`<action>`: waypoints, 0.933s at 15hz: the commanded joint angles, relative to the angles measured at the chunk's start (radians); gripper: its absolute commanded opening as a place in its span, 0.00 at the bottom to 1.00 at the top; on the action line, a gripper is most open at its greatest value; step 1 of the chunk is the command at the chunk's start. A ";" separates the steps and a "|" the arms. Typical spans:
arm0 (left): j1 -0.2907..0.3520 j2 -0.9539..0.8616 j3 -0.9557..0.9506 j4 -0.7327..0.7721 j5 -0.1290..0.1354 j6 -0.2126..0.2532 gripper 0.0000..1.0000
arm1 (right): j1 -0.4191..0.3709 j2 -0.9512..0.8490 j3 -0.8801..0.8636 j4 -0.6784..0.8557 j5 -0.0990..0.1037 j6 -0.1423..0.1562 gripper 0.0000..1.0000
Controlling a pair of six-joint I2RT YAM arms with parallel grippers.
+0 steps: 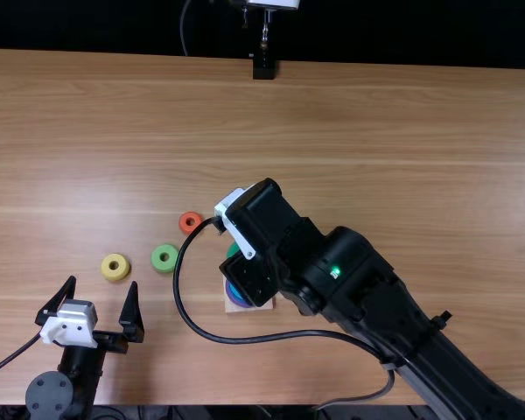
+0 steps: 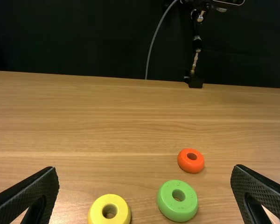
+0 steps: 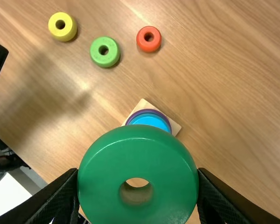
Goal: Build the Hanoi tower: stack the rings onto the peg from bottom to top in this color order: purple, dark blue, light blue, dark green, light green, yellow, orange.
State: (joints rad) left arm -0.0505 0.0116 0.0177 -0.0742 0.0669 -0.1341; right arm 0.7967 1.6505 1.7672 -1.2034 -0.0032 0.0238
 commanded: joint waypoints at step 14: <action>0.011 -0.012 -0.018 -0.036 0.010 0.009 1.00 | -0.045 0.054 -0.060 0.009 0.001 0.002 0.00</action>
State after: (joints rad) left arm -0.0505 0.0116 0.0174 -0.0742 0.0669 -0.1341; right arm 0.7452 1.6905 1.7199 -1.1965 -0.0010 0.0242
